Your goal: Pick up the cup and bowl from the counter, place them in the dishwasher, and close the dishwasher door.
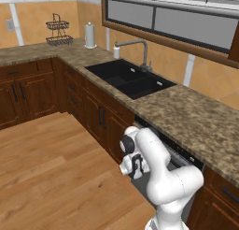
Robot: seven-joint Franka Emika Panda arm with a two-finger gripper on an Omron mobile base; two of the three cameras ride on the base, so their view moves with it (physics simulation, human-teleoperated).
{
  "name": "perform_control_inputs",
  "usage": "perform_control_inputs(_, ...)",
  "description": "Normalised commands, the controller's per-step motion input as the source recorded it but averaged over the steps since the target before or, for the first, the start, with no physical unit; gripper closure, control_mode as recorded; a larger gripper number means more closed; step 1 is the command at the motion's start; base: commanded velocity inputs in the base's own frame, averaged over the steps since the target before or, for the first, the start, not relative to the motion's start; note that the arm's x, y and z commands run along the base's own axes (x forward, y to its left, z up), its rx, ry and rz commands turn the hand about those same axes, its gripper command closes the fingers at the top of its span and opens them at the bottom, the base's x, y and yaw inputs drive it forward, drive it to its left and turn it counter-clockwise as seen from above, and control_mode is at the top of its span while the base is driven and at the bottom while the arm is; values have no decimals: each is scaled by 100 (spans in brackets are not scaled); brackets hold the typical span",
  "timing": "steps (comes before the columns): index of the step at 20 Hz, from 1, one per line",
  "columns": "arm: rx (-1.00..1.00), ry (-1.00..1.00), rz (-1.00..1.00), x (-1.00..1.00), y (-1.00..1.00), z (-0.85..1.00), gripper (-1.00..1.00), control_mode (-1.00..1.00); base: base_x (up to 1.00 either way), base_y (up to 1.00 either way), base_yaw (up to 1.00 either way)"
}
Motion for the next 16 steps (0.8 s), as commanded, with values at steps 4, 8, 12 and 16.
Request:
perform_control_inputs(4,2,4,0,85,-100,-1,-100,-100,0,0,0)
perform_control_inputs(8,7,0,0,53,-100,2,-100,-100,0,0,0)
perform_control_inputs(12,13,0,0,8,-100,35,-100,-100,0,0,0)
perform_control_inputs(16,16,0,0,6,-100,54,-100,-100,0,0,0)
